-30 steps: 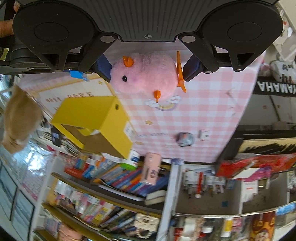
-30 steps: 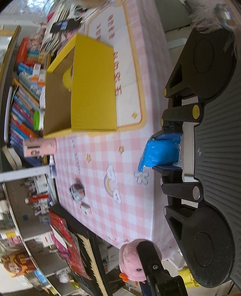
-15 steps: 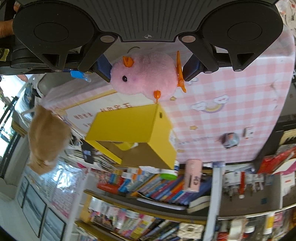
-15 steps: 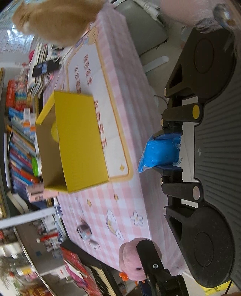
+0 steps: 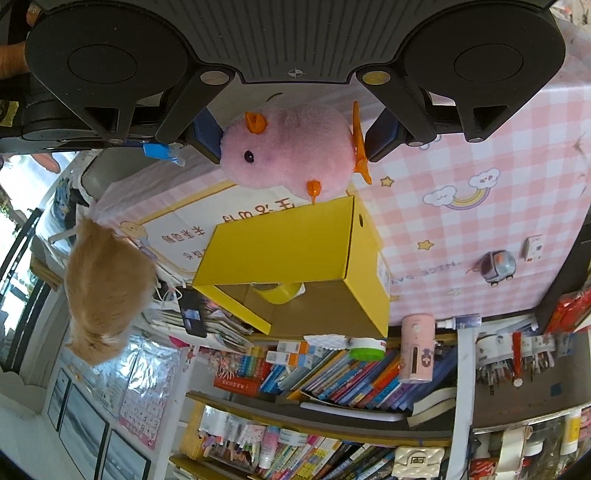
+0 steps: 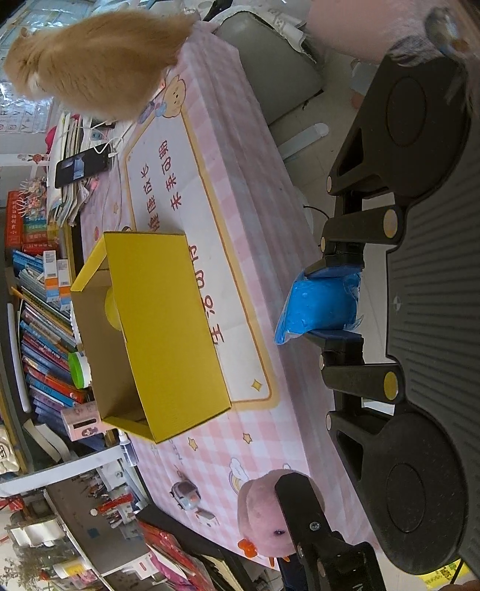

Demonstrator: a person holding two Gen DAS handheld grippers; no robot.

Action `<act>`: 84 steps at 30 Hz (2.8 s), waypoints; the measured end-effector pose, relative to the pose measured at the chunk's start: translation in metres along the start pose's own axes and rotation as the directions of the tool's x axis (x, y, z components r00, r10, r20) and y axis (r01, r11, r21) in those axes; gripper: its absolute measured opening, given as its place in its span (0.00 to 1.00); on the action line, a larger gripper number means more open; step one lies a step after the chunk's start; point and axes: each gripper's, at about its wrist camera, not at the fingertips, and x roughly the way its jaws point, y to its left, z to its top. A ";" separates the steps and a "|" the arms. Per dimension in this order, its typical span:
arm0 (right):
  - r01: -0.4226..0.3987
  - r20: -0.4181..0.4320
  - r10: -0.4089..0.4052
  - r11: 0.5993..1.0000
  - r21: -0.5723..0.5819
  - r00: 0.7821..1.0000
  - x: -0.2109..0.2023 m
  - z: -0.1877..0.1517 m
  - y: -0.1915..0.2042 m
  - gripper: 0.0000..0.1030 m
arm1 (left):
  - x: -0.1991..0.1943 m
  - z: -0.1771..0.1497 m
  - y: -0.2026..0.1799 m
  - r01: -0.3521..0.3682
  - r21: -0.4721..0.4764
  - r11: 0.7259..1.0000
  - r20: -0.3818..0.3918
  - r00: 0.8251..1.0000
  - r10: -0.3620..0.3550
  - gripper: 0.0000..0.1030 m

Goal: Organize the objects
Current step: 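Carry the blue block with the right gripper while the left carries the chick toward the box, then lower the chick into the box and open the left gripper while the right releases the blue block inside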

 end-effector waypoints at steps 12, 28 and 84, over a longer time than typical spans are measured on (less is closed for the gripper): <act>-0.028 -0.005 0.028 1.000 -0.009 1.000 0.025 0.036 -0.020 0.25 | 0.026 0.029 -0.020 -0.021 0.048 0.999 0.048 0.999 0.019 0.80; -0.080 0.130 0.082 0.997 -0.022 0.988 0.055 0.131 -0.065 0.25 | 0.091 0.110 -0.042 -0.113 0.073 0.991 0.158 0.982 0.100 0.80; -0.273 -0.004 0.295 0.880 -0.389 0.956 0.191 0.226 -0.006 0.25 | 0.127 0.113 -0.018 -0.372 -0.042 0.927 0.144 0.916 0.374 0.87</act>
